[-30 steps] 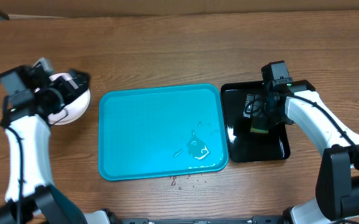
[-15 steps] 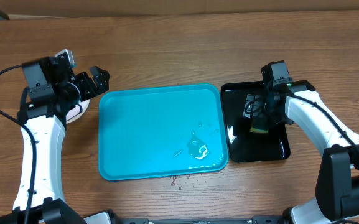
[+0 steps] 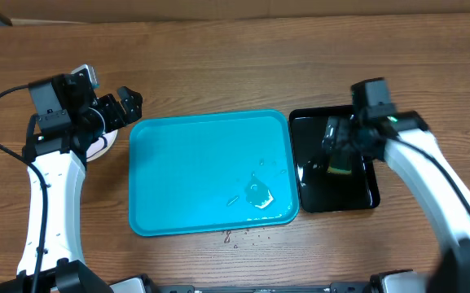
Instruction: Clean dirty plates on tray and stack at the side
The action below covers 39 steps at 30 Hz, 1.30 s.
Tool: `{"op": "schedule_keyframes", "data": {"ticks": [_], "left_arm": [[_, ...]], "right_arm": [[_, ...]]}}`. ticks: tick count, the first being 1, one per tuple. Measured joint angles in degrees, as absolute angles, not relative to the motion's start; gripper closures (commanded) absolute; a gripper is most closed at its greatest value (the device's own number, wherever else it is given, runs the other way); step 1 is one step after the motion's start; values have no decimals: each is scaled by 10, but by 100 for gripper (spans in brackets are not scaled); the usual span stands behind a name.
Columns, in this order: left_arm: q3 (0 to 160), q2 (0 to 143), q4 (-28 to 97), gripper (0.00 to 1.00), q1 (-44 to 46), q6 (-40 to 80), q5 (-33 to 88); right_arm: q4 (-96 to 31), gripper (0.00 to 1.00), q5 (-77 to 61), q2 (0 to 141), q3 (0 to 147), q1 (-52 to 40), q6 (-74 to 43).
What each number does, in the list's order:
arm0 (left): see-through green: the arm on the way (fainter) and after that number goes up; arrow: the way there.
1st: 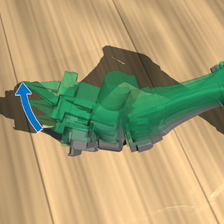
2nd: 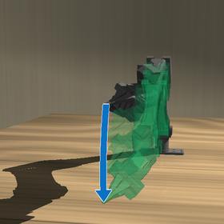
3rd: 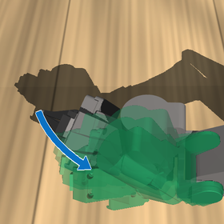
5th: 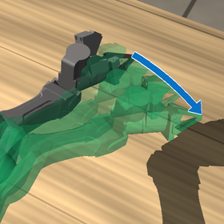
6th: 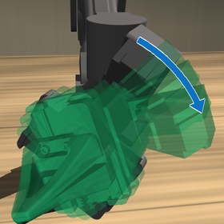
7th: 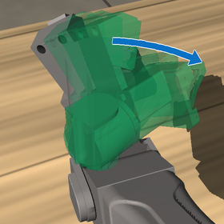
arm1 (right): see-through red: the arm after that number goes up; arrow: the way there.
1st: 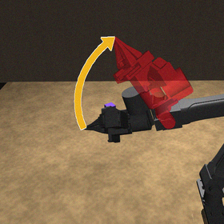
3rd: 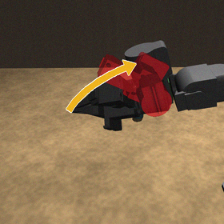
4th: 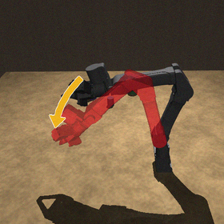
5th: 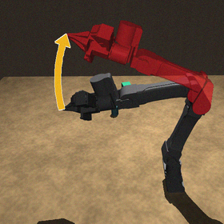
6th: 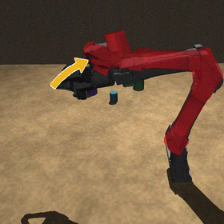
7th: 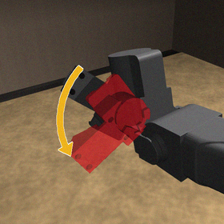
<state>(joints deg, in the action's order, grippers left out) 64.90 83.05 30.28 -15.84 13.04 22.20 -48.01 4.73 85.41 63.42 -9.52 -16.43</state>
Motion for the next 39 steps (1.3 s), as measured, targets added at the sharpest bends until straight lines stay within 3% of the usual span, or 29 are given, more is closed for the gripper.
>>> {"op": "schedule_keyframes", "data": {"ticks": [11, 21, 26, 32, 39], "left_arm": [[649, 830, 303, 0, -158, 129, 220], [649, 830, 303, 0, -158, 129, 220], [649, 830, 303, 0, -158, 129, 220], [649, 830, 303, 0, -158, 129, 220], [649, 830, 303, 0, -158, 129, 220]], "right_arm": [[-476, 0, 109, 443, 636, -98, -165], [-524, 0, 209, 247, 634, -96, -163], [-350, 0, 214, 176, 560, -78, -162], [-45, 0, 130, 65, 351, -51, -160], [67, 0, 63, 7, 155, -41, -173]]}}
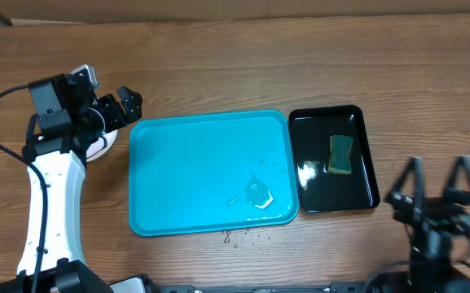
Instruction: Clean dirty plates on tray and stack at the side
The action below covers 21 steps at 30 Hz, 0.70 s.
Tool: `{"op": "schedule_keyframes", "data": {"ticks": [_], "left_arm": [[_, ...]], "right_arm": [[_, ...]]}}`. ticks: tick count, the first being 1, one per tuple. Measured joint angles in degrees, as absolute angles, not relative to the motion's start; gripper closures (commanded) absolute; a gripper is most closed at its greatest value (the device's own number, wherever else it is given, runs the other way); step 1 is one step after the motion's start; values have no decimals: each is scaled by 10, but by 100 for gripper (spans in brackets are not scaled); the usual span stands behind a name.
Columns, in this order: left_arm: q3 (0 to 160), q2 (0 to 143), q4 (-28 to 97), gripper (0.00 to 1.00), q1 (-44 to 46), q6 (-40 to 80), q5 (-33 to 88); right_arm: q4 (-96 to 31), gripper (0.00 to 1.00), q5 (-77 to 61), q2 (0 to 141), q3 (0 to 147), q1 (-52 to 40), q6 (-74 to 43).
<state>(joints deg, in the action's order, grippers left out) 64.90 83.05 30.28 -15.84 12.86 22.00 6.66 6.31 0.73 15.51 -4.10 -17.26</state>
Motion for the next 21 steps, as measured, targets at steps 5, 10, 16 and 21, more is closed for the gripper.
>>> {"op": "schedule_keyframes", "data": {"ticks": [5, 10, 16, 21], "left_arm": [[649, 830, 303, 0, -158, 129, 220], [649, 830, 303, 0, -158, 129, 220], [649, 830, 303, 0, -158, 129, 220], [649, 830, 303, 0, -158, 129, 220]], "right_arm": [[65, 0, 43, 7, 61, -41, -197], [65, 0, 33, 7, 16, -41, -204], [-35, 0, 24, 6, 11, -41, -170], [-52, 0, 16, 6, 11, -41, -119]]}}
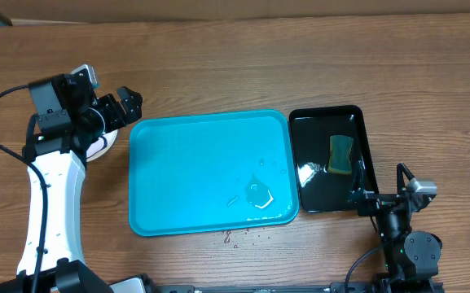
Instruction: Clean dirty plates on tray and stack at the side
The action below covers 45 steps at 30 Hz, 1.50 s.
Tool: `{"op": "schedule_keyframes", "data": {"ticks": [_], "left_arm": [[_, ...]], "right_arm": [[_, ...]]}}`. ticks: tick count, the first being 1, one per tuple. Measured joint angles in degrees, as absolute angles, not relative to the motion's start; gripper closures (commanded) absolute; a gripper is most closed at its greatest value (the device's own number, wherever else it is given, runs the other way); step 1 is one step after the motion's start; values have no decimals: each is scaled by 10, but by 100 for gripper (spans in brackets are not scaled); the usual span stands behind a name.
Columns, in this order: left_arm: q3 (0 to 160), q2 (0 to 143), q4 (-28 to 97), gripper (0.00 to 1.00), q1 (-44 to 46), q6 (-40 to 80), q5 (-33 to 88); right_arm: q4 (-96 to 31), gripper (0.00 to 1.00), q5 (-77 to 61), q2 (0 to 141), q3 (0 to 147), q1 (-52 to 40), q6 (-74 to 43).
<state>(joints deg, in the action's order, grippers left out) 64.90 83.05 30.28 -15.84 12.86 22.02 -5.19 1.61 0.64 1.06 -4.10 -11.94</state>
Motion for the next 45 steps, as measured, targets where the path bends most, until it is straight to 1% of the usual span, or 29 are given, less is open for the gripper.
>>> {"op": "schedule_keyframes", "data": {"ticks": [10, 38, 42, 45], "left_arm": [[649, 830, 303, 0, -158, 129, 220], [649, 828, 306, 0, -158, 129, 220], [649, 794, 319, 0, -158, 129, 220], [649, 721, 320, 0, -153, 129, 218]], "right_arm": [[-51, 0, 13, 6, 11, -41, -90], [-51, 0, 13, 6, 11, -41, -88], [-52, 0, 13, 6, 11, -41, -88], [-51, 0, 13, 6, 11, -41, -87]]}}
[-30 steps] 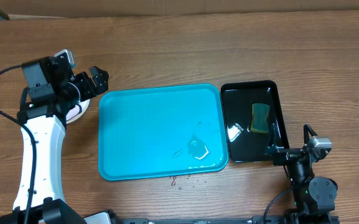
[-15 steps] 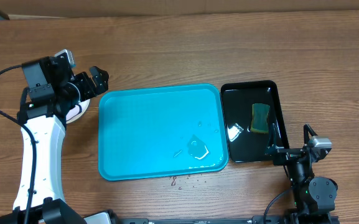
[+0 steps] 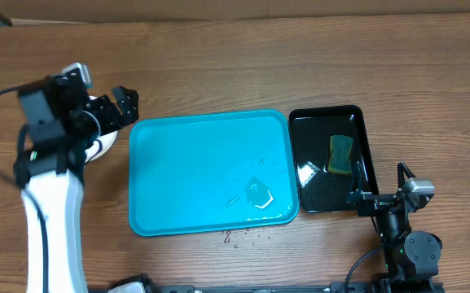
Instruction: Clean dirty plates on tray and stack at the side
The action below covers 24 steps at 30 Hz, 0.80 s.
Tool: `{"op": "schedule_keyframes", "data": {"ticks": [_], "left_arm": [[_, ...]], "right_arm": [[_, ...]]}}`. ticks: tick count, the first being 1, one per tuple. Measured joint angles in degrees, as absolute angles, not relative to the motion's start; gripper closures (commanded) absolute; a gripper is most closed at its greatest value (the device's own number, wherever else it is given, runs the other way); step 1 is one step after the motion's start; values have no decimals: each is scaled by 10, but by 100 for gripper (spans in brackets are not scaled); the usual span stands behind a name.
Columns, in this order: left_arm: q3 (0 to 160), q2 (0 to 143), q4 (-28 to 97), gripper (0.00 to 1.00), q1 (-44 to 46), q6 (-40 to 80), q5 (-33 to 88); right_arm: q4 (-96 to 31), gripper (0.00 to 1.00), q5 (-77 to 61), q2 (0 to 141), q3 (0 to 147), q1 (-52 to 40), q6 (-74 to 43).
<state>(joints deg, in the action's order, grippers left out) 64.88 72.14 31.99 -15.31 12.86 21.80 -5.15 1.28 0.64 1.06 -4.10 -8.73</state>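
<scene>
The teal tray (image 3: 186, 175) holds no plates, only a small puddle of water (image 3: 259, 194). A white plate (image 3: 104, 146) lies on the table just left of the tray, mostly hidden under my left arm. My left gripper (image 3: 127, 102) hovers at the plate's far edge, by the tray's back-left corner, open with nothing between its fingers. The green-and-yellow sponge (image 3: 342, 153) lies in the black tray (image 3: 320, 195) to the right. My right gripper (image 3: 363, 198) is folded back near the table's front edge, beside the black tray's front-right corner; its fingers cannot be made out.
Water drops (image 3: 236, 236) dot the wood in front of the teal tray. The black tray touches the teal tray's right side. A cardboard edge (image 3: 218, 10) runs along the back of the table.
My left arm and its wrist have shifted slightly left and back, with the gripper still by the white plate. The right arm, the sponge and both trays have not moved.
First my right gripper was down in the black tray at the sponge, with the left gripper by the white plate. Then the sponge lay free in that tray and the right gripper was open at the front right. The right arm then stood folded at the front edge, as now.
</scene>
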Motion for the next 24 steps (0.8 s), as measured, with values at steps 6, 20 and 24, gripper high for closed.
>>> {"op": "schedule_keyframes", "data": {"ticks": [6, 20, 24], "left_arm": [[649, 545, 318, 0, -107, 129, 218], [602, 205, 322, 0, -27, 128, 217], [499, 135, 321, 0, -15, 128, 212]], "right_arm": [[-51, 0, 13, 6, 11, -41, -88], [-52, 0, 13, 6, 11, -41, -88], [-51, 0, 13, 6, 11, -41, -87]]}}
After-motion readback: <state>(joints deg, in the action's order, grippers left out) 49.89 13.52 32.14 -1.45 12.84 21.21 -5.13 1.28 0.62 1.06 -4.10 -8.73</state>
